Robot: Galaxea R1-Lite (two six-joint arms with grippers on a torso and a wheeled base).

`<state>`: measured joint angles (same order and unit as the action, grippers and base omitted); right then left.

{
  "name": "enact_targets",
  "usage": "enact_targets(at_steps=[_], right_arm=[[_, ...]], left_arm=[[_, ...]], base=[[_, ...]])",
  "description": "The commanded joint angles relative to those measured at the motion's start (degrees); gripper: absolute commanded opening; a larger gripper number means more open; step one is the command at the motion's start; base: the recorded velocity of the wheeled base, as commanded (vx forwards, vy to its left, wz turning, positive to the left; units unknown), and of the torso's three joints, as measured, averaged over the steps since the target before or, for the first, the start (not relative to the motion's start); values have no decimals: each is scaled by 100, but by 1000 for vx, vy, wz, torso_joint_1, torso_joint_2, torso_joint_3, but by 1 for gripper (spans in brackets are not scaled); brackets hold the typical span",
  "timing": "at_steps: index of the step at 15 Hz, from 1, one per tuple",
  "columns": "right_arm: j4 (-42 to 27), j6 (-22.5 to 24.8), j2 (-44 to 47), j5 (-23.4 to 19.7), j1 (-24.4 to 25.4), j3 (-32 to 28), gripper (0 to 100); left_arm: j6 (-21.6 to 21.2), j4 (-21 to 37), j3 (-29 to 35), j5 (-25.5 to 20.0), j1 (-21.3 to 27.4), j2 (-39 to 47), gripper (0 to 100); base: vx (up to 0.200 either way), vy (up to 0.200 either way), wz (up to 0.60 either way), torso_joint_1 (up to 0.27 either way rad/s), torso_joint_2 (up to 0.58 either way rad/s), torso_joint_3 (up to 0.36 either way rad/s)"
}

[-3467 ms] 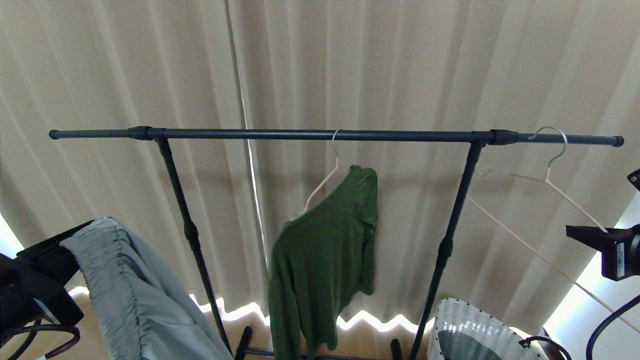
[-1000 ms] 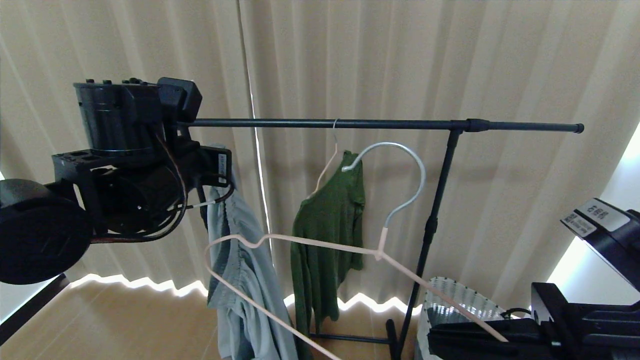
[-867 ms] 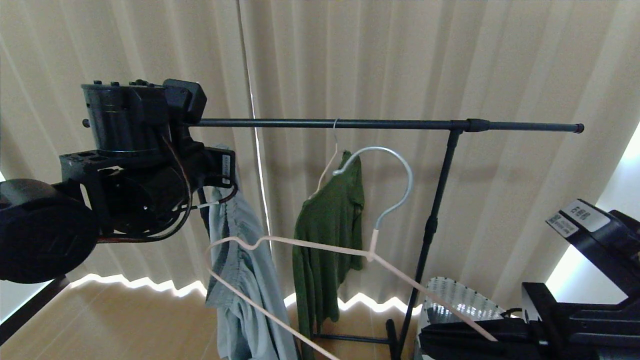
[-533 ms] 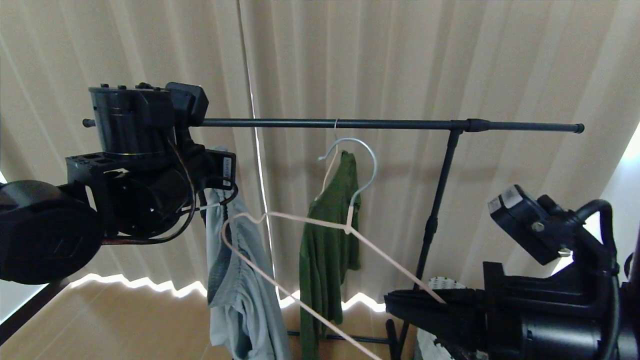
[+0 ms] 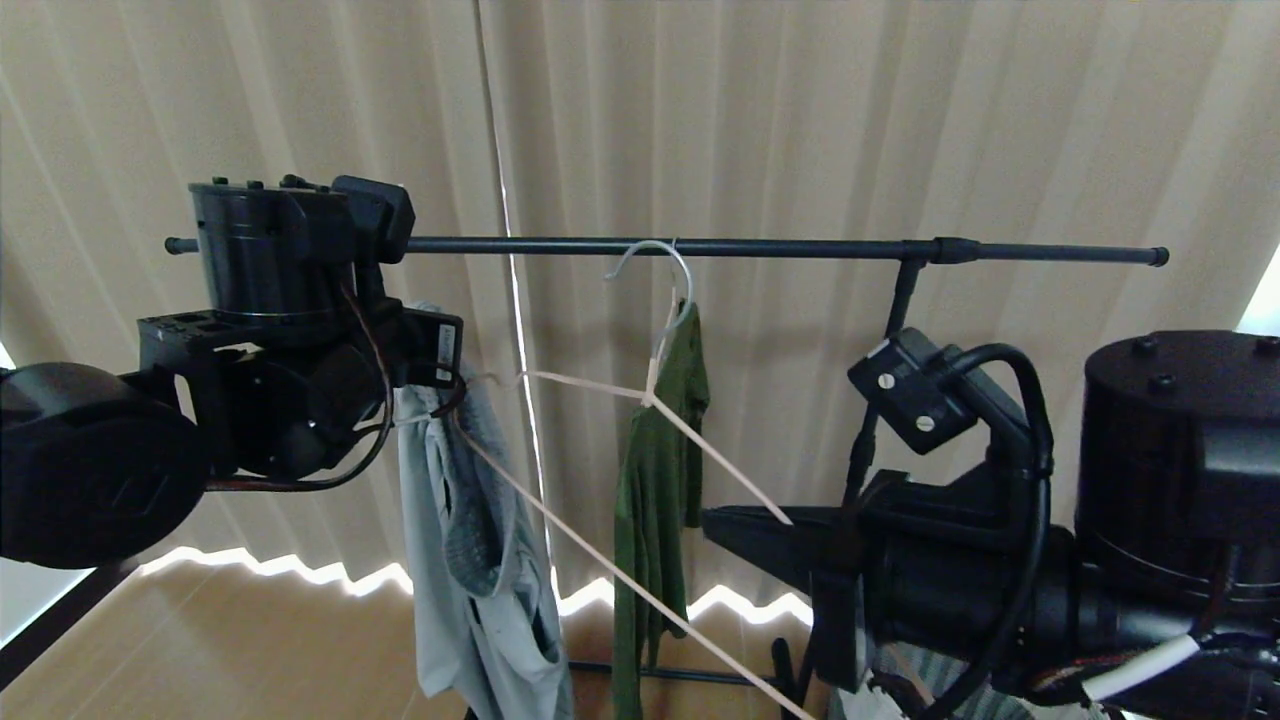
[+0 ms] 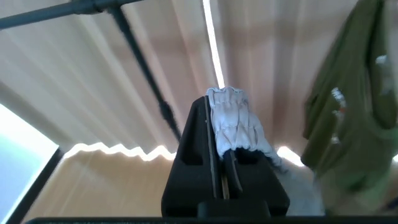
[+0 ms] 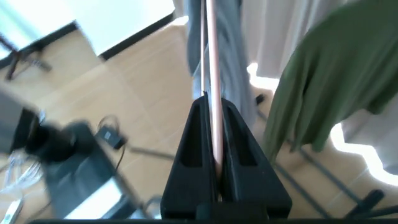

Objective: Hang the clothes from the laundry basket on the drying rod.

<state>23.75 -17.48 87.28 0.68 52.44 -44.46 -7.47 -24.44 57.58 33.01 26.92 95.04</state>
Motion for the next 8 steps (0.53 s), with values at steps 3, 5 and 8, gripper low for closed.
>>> enact_targets(at_steps=[3,5,8], right_arm=[[789,17,623,116,3,-212,0],[1000,17,755,108,11,-204,0],[1035,25,623,46,29,-45,0]], left_arm=[[-9,1,-18,56,15,-12,0],[0,-8,-18,47,33,-20,0],[-44,-17,34,39,7,-29,0]], base=[[0,0,0,0,0,0],[0,0,0,0,0,0],[0,0,0,0,0,0]])
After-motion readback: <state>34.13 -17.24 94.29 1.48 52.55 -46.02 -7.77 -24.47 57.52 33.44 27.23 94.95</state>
